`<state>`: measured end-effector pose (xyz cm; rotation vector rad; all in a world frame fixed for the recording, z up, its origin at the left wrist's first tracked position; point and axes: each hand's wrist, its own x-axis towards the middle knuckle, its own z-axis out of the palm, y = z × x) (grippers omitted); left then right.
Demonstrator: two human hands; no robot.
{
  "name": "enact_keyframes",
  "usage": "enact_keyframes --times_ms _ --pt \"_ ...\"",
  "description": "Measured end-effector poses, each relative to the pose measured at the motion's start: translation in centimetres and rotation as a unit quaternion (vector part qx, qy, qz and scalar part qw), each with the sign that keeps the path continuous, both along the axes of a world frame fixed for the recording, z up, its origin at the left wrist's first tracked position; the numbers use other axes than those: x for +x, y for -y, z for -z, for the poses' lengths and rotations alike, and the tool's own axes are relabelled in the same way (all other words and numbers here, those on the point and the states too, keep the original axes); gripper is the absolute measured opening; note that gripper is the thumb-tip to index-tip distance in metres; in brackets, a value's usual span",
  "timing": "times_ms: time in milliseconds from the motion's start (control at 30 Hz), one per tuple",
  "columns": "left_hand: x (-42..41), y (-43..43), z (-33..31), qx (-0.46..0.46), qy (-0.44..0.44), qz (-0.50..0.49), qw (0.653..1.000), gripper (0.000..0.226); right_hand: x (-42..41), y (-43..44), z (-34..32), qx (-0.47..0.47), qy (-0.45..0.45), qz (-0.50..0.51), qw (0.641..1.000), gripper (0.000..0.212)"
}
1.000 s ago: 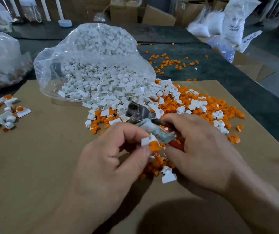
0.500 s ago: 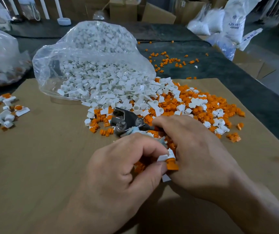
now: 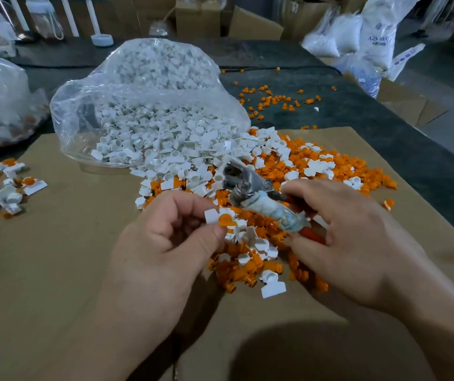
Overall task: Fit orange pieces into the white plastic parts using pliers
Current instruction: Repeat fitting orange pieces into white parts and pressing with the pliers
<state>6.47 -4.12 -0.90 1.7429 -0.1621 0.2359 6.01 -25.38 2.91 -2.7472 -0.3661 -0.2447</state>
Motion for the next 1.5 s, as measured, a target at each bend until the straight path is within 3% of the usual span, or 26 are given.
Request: enact_keyframes --times_ms 67,133,467,767,1033,1200,1500 --pt "0.2 0.0 0.2 -0.124 -0.042 0.033 0.991 0.028 -0.1 0.2 -0.1 -0.006 -0.002 -0.012 1.000 0.044" --pt "0.4 -0.1 0.2 -0.177 -0.056 0.045 0.982 0.027 -0.1 0.2 -0.2 -0.013 -0.002 -0.029 1.000 0.046" --pt "0.3 -0.7 -0.2 -0.226 -0.045 0.072 0.970 0.020 0.0 0.6 -0.1 -0.009 -0.019 -0.073 0.997 0.051" --pt "0.3 -0.4 -0.2 -0.168 -0.015 0.023 0.985 0.015 -0.2 0.3 -0.2 0.002 -0.021 -0.099 0.995 0.045" --pt "0.5 -1.0 0.3 -0.136 -0.005 0.047 0.990 0.024 -0.1 0.4 -0.3 -0.012 -0.037 -0.103 0.994 0.047" --pt "0.4 -1.0 0.5 -0.070 0.014 0.031 0.997 0.024 -0.3 0.4 -0.3 -0.005 -0.044 -0.116 0.992 0.045" --pt "0.5 -1.7 1.1 -0.061 0.030 0.059 0.996 0.023 -0.5 -0.1 -0.6 -0.025 -0.020 -0.106 0.994 0.048"
